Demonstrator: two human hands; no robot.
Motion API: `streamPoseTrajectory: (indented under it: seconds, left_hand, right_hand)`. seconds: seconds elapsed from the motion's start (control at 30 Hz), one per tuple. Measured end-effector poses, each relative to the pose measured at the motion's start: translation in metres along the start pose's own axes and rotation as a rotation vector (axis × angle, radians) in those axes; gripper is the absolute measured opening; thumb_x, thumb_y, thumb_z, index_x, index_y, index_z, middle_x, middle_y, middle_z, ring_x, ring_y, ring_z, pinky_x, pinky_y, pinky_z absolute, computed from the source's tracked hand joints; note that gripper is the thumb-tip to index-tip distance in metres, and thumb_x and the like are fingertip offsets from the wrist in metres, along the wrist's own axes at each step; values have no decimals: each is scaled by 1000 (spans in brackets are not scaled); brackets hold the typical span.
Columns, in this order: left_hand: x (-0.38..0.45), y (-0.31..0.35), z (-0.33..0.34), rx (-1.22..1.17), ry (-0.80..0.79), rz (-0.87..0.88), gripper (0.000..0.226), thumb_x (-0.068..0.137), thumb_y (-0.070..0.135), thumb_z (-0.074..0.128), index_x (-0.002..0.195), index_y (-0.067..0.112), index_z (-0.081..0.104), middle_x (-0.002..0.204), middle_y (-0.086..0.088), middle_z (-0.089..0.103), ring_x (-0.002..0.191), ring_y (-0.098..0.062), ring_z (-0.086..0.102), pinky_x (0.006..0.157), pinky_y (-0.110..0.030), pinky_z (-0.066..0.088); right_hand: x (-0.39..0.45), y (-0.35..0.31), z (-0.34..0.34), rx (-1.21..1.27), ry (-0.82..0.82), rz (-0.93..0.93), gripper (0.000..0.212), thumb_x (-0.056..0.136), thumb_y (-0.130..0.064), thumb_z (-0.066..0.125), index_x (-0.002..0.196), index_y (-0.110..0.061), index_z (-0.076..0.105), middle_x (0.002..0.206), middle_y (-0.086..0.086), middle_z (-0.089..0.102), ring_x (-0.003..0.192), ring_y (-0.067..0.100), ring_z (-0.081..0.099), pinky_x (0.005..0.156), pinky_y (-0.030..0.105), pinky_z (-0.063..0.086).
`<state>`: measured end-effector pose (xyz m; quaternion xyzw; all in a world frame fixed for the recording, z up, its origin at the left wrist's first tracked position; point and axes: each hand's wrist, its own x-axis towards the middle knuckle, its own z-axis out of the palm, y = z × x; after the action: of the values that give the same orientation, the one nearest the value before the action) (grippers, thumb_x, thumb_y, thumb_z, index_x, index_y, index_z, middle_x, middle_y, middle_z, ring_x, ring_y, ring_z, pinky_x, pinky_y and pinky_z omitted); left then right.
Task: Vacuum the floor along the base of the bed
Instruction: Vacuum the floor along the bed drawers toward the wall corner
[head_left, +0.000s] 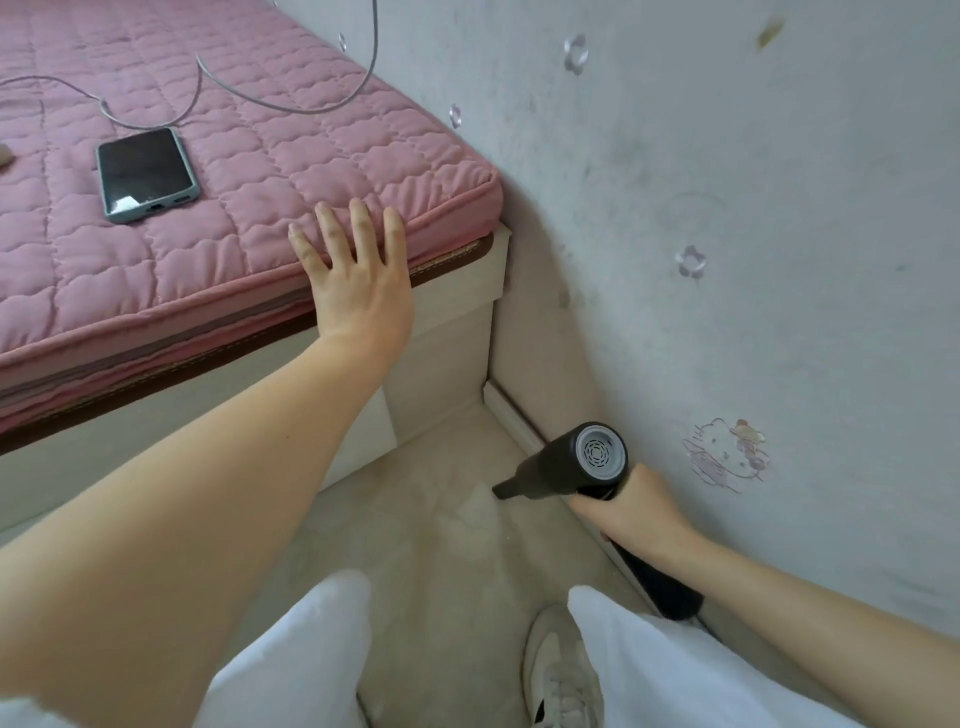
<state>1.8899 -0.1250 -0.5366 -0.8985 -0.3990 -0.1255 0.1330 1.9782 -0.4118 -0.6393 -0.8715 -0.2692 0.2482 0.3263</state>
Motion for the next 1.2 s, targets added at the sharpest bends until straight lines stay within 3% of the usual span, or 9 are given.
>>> streamPoseTrajectory:
  seconds: [0.23,0.47,0.6,0.73,1.03,1.2]
  left_hand:
    - [7,12,5,48,11,-27,80,89,25,54,151,7,6,158,-26,8,144,-52,6,112,-71,8]
    - [4,9,12,60,42,-8,81,89,25,53,151,8,5,158,-26,7,145,-50,5,113,-70,8]
    - [4,8,11,56,39,4,84,89,29,53,152,9,2,161,-19,3,146,-48,3,114,-69,6]
    - [3,7,11,73,40,26,83,91,32,50,153,8,-1,163,-10,-1,146,-48,1,114,-68,4]
    - [3,7,10,70,36,21,82,91,29,50,152,7,0,163,-12,2,146,-48,2,114,-69,5]
    - [3,7,11,70,43,19,81,90,28,51,152,7,3,162,-13,4,146,-49,4,114,-69,5]
  right_hand:
    - [-5,7,-11,-50,-6,-34,15,60,-25,72,65,-15,62,57,0,64,57,13,62,57,32,54]
    - [0,11,-13,-174,55,-75,33,57,-44,63,78,-19,66,71,0,70,76,19,67,67,35,56]
    - [5,9,-16,-263,88,-81,26,64,-38,63,73,-14,62,67,4,67,73,25,64,63,35,53]
    - [9,7,-16,-251,87,-77,34,60,-46,56,73,-15,61,67,5,66,74,27,63,64,36,54]
    - [11,-1,-10,-203,65,-83,18,66,-29,66,69,-13,59,64,4,64,72,25,63,62,31,51]
    - [10,3,-11,-237,71,-106,20,66,-31,64,71,-13,58,62,2,63,72,24,63,63,32,52]
